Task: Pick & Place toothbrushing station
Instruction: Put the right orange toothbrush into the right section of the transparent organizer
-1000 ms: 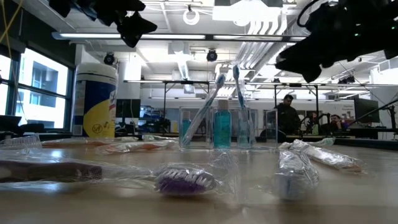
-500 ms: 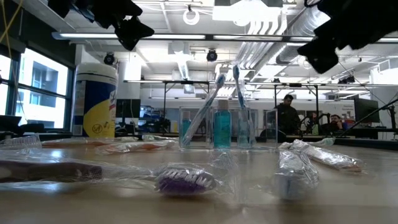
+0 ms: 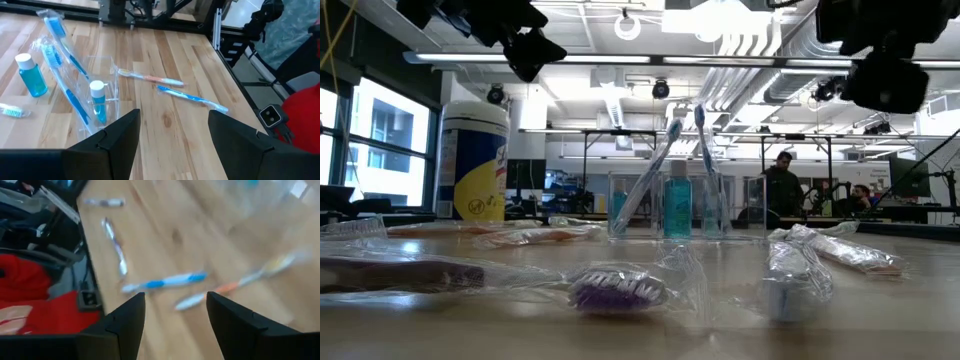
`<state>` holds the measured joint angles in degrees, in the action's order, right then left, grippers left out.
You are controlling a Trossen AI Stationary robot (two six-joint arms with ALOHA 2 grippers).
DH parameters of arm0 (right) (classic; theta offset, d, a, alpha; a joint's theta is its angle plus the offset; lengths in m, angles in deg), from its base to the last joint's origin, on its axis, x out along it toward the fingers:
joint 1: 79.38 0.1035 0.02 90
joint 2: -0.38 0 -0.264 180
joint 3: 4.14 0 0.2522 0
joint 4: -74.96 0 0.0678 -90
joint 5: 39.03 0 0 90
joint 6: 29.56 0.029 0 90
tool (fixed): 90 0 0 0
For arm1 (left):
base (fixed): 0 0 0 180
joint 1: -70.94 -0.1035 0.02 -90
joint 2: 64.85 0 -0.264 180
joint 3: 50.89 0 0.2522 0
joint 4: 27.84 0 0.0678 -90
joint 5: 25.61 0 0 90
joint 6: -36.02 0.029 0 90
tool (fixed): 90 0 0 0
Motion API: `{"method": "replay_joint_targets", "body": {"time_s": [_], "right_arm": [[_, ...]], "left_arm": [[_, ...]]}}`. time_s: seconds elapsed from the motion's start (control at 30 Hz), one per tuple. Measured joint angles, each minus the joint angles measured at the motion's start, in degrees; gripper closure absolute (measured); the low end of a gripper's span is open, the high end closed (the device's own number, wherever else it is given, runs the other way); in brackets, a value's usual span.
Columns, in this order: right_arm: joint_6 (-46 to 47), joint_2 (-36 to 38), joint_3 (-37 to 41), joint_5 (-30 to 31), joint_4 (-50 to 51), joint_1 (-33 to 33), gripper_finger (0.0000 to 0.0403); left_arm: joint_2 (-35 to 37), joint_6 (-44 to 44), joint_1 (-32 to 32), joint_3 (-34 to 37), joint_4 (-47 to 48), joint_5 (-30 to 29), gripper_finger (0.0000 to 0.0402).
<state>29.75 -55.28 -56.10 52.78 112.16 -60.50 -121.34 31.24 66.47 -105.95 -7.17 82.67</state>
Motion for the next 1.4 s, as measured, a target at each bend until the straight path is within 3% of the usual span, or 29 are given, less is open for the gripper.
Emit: {"method": "replay_joint_targets", "body": {"time_s": [0.3, 0.57, 0.93, 1.4], "right_arm": [[9.4, -8.6, -3.9, -9.5, 0.1, -2.7, 0.0199], [13.2, -15.2, -4.0, -12.3, 0.3, -7.0, 0.0199], [19.1, -22.7, -4.0, -12.6, 0.4, -11.8, 0.0199], [21.7, -33.6, -4.0, -12.4, -1.0, -13.0, 0.0199]], "left_arm": [[0.0, 0.0, 0.0, 0.0, 3.3, 0.0, 0.0168], [0.0, 0.0, 0.0, 1.9, 3.2, 0.0, 0.0168], [0.0, 2.0, 0.0, 3.0, 3.2, 1.4, 0.0168], [0.0, 4.9, 0.0, 3.0, 4.9, 2.6, 0.0168]]}}
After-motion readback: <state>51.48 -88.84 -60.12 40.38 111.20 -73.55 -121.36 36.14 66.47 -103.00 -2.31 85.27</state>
